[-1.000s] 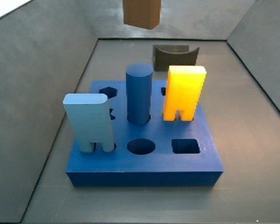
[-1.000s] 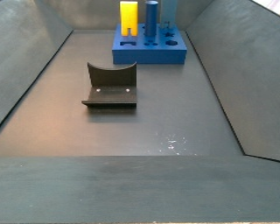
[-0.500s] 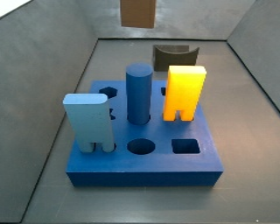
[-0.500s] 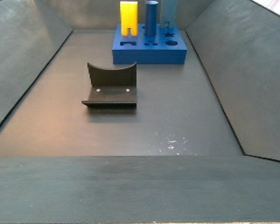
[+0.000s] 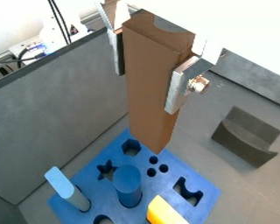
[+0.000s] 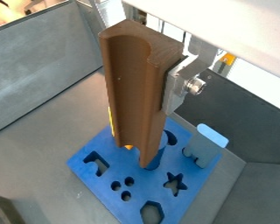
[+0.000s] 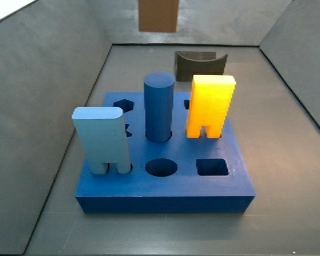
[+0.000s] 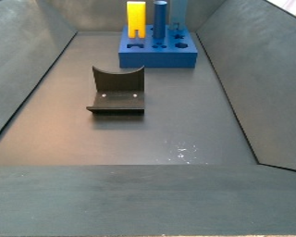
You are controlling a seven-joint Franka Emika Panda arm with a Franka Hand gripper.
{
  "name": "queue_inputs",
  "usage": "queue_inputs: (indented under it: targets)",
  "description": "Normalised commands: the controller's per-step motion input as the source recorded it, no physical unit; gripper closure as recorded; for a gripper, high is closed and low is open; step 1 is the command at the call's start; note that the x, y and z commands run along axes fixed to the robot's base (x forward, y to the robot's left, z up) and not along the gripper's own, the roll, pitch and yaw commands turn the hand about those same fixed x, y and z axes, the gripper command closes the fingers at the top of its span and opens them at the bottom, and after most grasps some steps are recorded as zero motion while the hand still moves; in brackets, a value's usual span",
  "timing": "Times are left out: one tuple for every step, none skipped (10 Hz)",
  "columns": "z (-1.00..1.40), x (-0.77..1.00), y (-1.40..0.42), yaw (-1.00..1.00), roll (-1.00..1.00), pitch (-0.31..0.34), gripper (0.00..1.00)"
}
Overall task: Pick up the arch object. Move up. Rotate the arch object. Move to above the board. Insert the arch object.
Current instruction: Insert the arch object.
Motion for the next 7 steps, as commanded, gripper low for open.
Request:
queue_inputs:
  targets:
    - [-0.38, 0.81, 0.0, -0.33, -0.03, -0.01, 1.0]
    - [-0.4, 0.89, 0.03, -0.29, -0.04, -0.033, 1.0]
    - [-0.37, 0.96, 0.1, -0.25, -0.03, -0.043, 1.0]
    - [-0.37, 0.99, 0.11, -0.24, 0.0, -0.043, 1.0]
    - [-0.33, 0.77, 0.22, -0.19, -0.06, -0.066, 1.0]
    - [-0.38, 0.59, 0.21, -0.1, -0.08, -0.113, 1.0]
    - [-0.47, 0.45, 0.23, -0.02, -0.15, -0.163, 1.0]
